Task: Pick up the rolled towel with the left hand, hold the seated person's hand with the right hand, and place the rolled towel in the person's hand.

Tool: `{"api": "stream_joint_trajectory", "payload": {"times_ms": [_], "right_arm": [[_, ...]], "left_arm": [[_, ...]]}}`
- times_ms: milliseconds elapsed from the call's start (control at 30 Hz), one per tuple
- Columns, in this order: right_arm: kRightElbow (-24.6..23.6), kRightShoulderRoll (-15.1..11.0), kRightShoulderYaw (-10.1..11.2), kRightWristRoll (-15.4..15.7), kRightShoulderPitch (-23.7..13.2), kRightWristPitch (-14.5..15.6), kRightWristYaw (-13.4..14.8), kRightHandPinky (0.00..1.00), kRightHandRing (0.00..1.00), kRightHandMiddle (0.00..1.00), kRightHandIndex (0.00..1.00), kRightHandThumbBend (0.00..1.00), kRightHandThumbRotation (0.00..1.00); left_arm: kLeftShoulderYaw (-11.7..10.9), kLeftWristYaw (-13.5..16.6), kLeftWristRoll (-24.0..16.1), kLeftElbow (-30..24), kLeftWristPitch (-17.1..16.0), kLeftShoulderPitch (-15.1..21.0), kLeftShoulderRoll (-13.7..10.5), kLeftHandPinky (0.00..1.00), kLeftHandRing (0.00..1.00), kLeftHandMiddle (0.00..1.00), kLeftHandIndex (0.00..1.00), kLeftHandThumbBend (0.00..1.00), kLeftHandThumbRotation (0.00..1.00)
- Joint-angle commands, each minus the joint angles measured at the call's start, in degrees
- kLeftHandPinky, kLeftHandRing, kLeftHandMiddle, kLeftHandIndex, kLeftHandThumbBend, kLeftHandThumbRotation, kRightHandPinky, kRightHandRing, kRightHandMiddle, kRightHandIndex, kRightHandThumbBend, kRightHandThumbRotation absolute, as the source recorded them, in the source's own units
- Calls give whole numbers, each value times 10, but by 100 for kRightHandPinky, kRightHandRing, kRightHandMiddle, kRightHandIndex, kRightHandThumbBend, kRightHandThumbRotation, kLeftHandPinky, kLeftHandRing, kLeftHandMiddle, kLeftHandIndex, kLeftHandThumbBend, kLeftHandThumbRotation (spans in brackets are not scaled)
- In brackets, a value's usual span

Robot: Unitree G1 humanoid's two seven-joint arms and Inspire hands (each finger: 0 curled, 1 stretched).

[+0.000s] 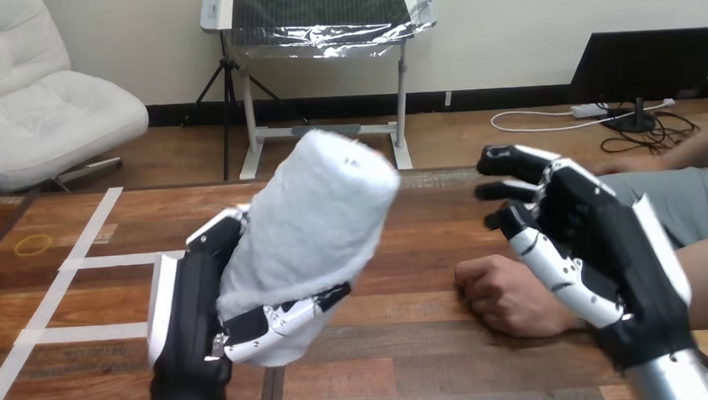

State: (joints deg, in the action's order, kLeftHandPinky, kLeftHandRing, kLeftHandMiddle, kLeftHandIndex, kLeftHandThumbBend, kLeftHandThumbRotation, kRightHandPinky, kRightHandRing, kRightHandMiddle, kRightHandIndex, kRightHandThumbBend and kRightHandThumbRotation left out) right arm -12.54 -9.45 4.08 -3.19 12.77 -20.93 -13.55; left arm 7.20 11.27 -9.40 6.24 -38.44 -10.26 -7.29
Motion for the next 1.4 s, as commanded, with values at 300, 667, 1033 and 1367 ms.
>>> {"api": "stream_joint_trajectory", "payload": {"times_ms": [300,667,1033,1367], "right_arm": [[-9,-100,42,118,-75,31,13,74,83,85,80,58,23],[-12,-190,49,255,-101,59,8,73,83,85,82,67,12],[-29,-254,39,318,-124,125,-40,71,85,86,82,76,3],[-42,-288,25,354,-147,176,-87,73,85,85,81,84,0]], "left_arm": [[2,-16,-17,-72,-11,3,29,37,41,47,51,70,17],[7,-18,-26,-68,-26,1,43,38,42,47,51,71,18],[9,-18,-37,-65,-35,0,50,38,42,46,51,72,20],[7,-12,-54,-58,-45,2,53,37,41,46,51,72,23]]}}
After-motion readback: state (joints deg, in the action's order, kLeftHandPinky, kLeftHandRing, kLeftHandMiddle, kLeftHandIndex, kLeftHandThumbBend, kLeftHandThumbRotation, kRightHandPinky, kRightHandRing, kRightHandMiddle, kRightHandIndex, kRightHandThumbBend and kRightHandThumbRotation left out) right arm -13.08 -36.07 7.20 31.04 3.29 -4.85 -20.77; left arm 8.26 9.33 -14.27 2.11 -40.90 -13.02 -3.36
